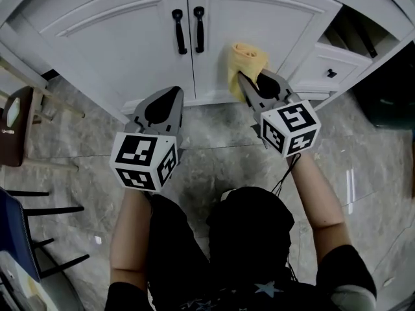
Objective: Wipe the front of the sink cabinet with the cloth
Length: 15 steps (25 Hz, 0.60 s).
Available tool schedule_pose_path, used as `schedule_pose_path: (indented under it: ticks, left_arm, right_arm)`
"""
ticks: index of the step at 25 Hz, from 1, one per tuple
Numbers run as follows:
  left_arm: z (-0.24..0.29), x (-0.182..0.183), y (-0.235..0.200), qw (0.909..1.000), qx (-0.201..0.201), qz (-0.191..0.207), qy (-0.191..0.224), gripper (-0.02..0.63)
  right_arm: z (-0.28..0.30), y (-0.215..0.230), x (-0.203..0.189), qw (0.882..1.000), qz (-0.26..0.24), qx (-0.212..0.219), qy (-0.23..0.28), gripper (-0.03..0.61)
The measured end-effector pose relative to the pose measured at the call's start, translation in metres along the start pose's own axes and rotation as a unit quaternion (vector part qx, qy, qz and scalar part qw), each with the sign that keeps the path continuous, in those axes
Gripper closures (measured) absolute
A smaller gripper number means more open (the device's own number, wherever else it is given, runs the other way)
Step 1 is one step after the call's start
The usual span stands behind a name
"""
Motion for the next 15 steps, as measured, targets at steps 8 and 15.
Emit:
schedule_pose_path:
  ticks: [8,15]
  left_arm:
    - [-0.011,-0.011,-0.013,0.9998,0.014,-0.005,-0.011,0.597]
    - [-0.009,-0.014,-0.011,0.9998,0.011,-0.003,-0.015,0.597]
  right_arm:
    - [0.051,-0.050,-0.027,0.998,-0.027,0.058,-0.027,0.512]
    - [0.060,-0.034,-0.036,0.999,-0.016,0.031,-0.038,0.512]
Point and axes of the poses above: the fingertips, and each gripper's own axes: z forward along the fingers, y to its right, x out of its top, the point moved 1 cm from there along -z, backward along the fingers, and after that the axes turned 2 degrees about y, right-handed, at the moved point
